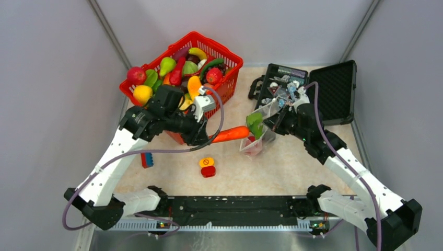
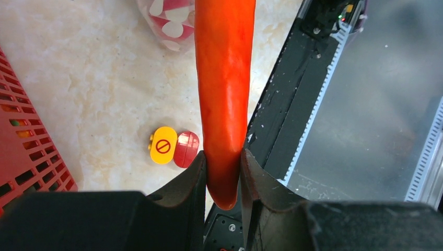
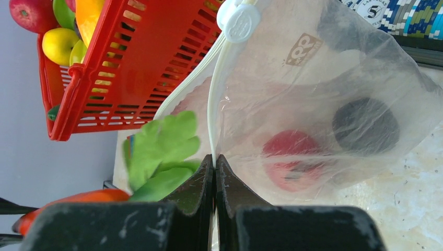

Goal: Place the food in the zip-top bag and seal the zipper

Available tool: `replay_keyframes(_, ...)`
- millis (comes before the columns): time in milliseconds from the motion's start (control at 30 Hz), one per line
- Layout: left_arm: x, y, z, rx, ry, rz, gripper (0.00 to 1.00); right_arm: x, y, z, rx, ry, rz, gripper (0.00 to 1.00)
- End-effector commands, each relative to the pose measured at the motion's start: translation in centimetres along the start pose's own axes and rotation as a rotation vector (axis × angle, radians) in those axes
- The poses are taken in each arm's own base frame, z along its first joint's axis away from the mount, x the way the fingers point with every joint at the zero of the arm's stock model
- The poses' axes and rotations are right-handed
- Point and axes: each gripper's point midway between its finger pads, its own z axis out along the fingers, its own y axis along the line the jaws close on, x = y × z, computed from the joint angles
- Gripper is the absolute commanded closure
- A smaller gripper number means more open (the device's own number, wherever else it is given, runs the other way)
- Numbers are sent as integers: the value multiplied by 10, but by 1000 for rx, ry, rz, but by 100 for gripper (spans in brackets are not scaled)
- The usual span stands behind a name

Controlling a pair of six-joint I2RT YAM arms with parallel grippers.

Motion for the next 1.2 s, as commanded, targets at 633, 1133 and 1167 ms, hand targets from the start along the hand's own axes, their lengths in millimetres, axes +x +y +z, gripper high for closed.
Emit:
replay_keyframes(633,-34,13,44,-98,45,22,100,-9,20,-6,-79,-12,-22,100)
replay_keyframes(1133,-73,12,75,-97,-34,-82,100,-11,22,-7,-83,-16,-23,100)
replay_keyframes(1167,-75,8,78,-78,-46,-82,100,-11,22,-7,-83,-15,-22,100)
